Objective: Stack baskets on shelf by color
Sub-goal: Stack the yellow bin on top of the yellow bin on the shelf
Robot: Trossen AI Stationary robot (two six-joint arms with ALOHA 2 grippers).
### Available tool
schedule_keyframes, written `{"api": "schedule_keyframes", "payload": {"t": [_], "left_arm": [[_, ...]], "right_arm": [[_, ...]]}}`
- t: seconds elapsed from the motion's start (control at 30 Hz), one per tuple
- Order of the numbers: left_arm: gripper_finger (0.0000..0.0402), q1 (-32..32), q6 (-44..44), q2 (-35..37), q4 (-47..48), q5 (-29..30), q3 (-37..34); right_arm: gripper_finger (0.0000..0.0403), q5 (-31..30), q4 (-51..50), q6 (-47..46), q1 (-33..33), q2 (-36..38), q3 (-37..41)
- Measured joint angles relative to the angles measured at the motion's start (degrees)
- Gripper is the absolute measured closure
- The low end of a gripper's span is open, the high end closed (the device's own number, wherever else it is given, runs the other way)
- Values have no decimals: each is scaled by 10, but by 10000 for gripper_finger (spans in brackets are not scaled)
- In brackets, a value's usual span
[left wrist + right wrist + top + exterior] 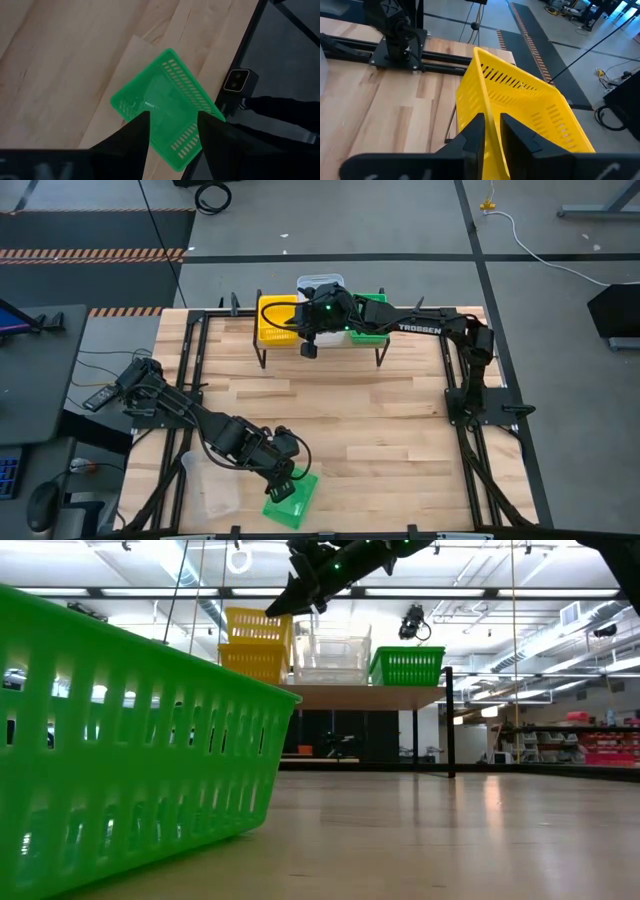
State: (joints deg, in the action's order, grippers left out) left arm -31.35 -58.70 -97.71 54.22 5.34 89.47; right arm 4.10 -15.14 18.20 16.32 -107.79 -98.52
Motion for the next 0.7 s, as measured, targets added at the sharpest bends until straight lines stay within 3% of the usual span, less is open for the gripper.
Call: {"api": "schedule_keyframes", "payload": {"t": [0.27, 0.5, 0.7], "left_arm": [[230, 0, 0, 0, 0, 0, 0], [230, 0, 0, 0, 0, 0, 0], [230, 0, 0, 0, 0, 0, 0]], "right_arm": [[339, 0, 0, 0, 0, 0, 0], [388, 0, 0, -2, 0, 0, 0], [373, 0, 15, 0, 0, 0, 0]]}}
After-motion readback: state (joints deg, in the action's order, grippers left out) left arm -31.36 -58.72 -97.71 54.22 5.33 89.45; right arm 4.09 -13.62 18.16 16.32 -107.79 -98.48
